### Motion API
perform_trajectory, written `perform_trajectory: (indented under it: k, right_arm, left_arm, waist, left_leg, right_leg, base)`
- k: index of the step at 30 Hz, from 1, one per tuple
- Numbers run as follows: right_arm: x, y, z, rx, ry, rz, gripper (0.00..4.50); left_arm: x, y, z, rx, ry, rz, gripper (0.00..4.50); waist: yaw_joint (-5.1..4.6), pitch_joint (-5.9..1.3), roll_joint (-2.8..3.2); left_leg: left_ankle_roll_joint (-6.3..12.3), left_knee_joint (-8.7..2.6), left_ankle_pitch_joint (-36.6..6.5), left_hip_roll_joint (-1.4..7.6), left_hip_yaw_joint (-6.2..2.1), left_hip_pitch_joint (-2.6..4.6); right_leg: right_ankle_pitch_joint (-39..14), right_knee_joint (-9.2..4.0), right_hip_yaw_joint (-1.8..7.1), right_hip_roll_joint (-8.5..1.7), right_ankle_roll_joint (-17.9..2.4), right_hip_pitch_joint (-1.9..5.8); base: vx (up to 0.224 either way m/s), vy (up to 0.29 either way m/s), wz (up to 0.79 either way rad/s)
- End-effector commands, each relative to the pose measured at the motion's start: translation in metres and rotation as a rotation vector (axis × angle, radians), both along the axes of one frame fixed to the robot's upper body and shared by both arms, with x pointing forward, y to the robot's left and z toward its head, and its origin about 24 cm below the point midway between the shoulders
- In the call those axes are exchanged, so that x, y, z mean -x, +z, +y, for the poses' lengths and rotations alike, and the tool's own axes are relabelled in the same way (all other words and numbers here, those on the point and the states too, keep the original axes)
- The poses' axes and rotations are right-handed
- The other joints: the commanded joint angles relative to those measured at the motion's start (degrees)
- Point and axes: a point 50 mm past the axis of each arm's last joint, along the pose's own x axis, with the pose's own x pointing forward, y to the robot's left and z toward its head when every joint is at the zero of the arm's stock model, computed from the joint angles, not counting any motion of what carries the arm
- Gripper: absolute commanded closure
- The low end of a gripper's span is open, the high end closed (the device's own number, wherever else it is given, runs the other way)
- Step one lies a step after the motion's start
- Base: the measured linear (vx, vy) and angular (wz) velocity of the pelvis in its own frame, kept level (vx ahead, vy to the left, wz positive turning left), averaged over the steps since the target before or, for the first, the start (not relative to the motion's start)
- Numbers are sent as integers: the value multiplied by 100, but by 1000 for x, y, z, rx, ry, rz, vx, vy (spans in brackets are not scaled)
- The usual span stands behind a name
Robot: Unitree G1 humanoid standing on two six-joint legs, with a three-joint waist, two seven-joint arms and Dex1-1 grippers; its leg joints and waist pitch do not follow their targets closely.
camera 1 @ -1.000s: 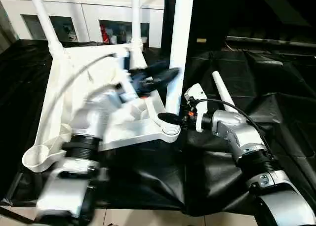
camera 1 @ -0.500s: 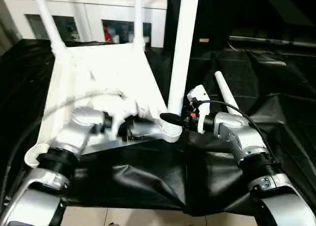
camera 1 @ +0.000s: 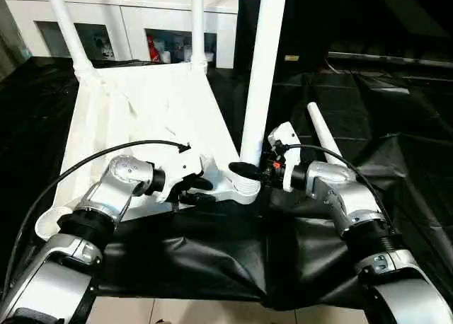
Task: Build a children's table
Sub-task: Insert table leg to table base
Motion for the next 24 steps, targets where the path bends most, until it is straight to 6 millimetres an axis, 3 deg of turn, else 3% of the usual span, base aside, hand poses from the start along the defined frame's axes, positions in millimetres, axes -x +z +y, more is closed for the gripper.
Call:
perform_trajectory:
  k: [1, 14, 24]
  right_arm:
    - [2, -2, 0, 12, 11, -1, 259]
    - [1, -1, 0, 16, 16, -3, 259]
    - [-1, 1, -3, 35, 37, 11, 259]
  left_arm:
    - [-2, 0, 5, -26, 11, 3, 321]
    - [1, -5, 11, -49, 5, 28, 439]
    - [0, -5, 11, -13, 20, 24, 450]
  waist:
    - [24, -417, 96]
    - [28, -399, 72]
    - [28, -396, 64]
  left_leg:
    - [121, -371, -694, 66, 29, 1]
    - [93, -384, -823, 73, 26, 3]
    - [120, -383, -800, 67, 28, -7]
  right_leg:
    - [-167, -354, 326, -306, -1466, 389]
    - [-599, -394, 330, -319, -1347, 372]
    - [-610, -395, 327, -309, -1331, 369]
  base:
    - [0, 0, 0]
    - [0, 0, 0]
    - [0, 0, 0]
